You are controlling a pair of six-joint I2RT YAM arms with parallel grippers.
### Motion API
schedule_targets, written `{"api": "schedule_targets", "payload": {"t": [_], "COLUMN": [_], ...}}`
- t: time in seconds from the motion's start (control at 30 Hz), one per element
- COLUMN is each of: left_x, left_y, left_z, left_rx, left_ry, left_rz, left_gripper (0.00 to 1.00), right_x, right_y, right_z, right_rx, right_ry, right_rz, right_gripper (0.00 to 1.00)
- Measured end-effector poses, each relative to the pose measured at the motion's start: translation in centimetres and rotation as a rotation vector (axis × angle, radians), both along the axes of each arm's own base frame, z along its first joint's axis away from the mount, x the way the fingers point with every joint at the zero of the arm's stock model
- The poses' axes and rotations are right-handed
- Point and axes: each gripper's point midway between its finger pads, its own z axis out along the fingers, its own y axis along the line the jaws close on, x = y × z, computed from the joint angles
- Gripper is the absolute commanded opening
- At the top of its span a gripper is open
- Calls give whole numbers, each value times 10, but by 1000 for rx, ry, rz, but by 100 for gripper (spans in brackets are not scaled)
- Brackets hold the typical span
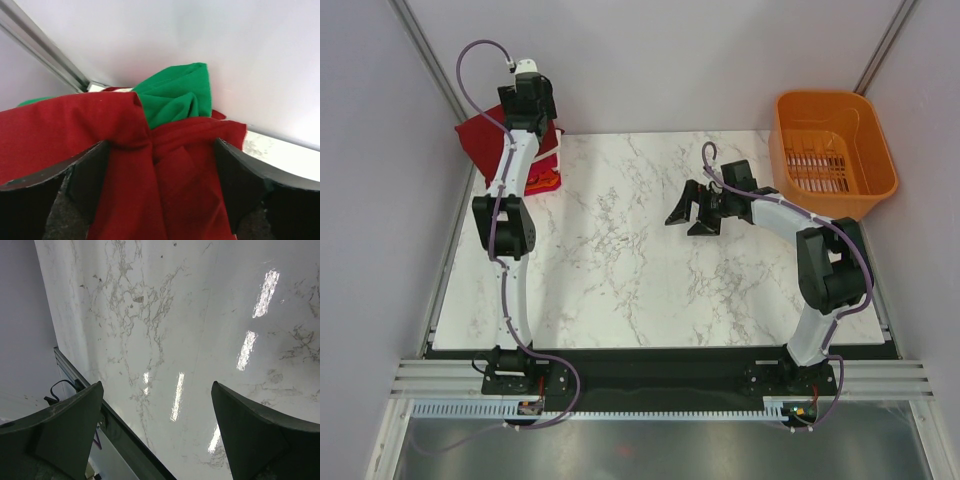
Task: Fold and stack the t-shirts
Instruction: Neatly place the folded tshirt to the corner
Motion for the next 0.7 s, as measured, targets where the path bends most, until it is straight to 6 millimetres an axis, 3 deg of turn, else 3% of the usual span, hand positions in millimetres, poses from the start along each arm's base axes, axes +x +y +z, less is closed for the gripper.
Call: {"api": "schedule_targets", "payload": {"t": [0.1, 0.33, 0.57, 0.67, 0.7], "left_x": [-1, -7, -9, -9, -10], "left_y": [-5, -7, -7, -4, -4], "left_z": [3, 37, 47, 47, 47], "left_rx": [-22, -40, -41, -36, -34], "left_ry": [-5, -62, -81, -82, -82], "left_rz": [-21, -28, -27, -14, -10], "left_gripper": [91, 74, 79, 76, 71], "right_x": [-1, -1, -1, -1, -1], "right_y": [1, 3, 4, 4, 4], "right_z": [1, 1, 1, 2, 2], "right_rx": [0, 0, 0, 0, 0], "right_ry": [-2, -4, -5, -6, -6], "right_rz": [4, 10, 11, 12, 12], "right_gripper": [98, 98, 98, 98, 98]}}
